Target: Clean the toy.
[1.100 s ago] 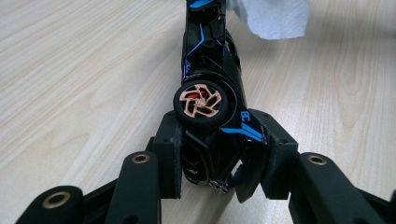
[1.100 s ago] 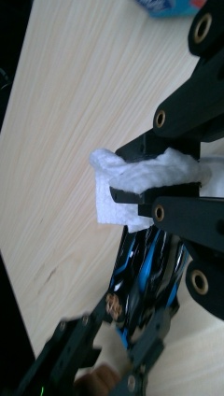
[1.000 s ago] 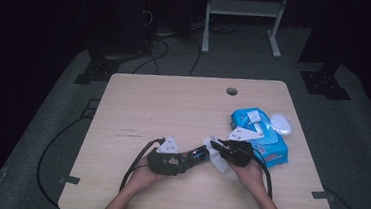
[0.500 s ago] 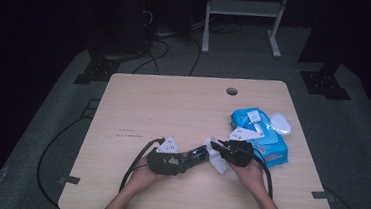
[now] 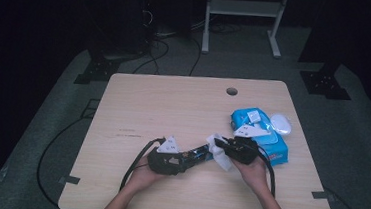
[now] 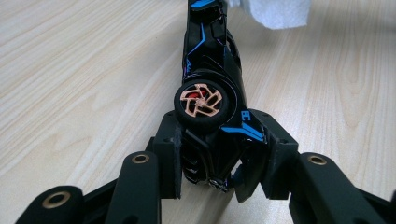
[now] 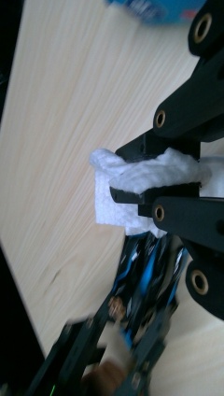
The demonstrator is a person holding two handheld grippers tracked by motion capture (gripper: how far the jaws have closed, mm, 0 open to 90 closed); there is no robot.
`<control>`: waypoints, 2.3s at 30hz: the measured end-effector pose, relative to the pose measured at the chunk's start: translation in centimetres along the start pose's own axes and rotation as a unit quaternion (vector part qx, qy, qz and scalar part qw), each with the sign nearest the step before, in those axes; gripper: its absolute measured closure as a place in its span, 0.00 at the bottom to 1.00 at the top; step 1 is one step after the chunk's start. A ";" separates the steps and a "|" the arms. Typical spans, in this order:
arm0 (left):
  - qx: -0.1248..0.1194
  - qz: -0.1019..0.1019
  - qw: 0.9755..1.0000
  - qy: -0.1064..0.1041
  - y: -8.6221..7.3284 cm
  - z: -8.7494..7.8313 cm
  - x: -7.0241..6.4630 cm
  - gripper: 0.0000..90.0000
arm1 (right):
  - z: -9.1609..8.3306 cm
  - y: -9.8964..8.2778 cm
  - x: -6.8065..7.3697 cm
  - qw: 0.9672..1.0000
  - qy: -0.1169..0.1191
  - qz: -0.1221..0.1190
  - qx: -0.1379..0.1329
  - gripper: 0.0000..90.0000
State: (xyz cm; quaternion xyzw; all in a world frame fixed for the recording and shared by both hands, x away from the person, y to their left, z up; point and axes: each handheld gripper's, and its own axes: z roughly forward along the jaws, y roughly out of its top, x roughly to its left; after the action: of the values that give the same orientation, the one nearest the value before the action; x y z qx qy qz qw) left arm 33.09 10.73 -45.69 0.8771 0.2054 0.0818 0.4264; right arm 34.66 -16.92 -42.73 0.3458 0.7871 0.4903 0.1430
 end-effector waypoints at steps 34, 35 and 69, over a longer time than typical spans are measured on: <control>-0.068 -0.125 0.988 -0.066 -0.2 -1.3 2.5 0.54 | 0.7 -0.3 0.5 0.999 0.014 -0.032 0.030 0.91; -0.068 -0.125 0.988 -0.066 -0.2 -1.3 2.5 0.54 | 0.7 -0.3 0.5 0.999 0.014 -0.032 0.030 0.91; -0.041 -0.112 0.992 -0.049 -0.3 -0.5 2.4 0.62 | 3.9 1.4 4.6 0.995 0.061 -0.060 0.045 0.90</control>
State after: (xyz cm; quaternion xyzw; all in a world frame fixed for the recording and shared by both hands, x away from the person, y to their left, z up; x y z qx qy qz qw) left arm 35.04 12.33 -45.66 0.8332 0.2776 -0.0011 0.4782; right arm 34.11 -10.74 -42.80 0.2734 0.8351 0.4650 0.1078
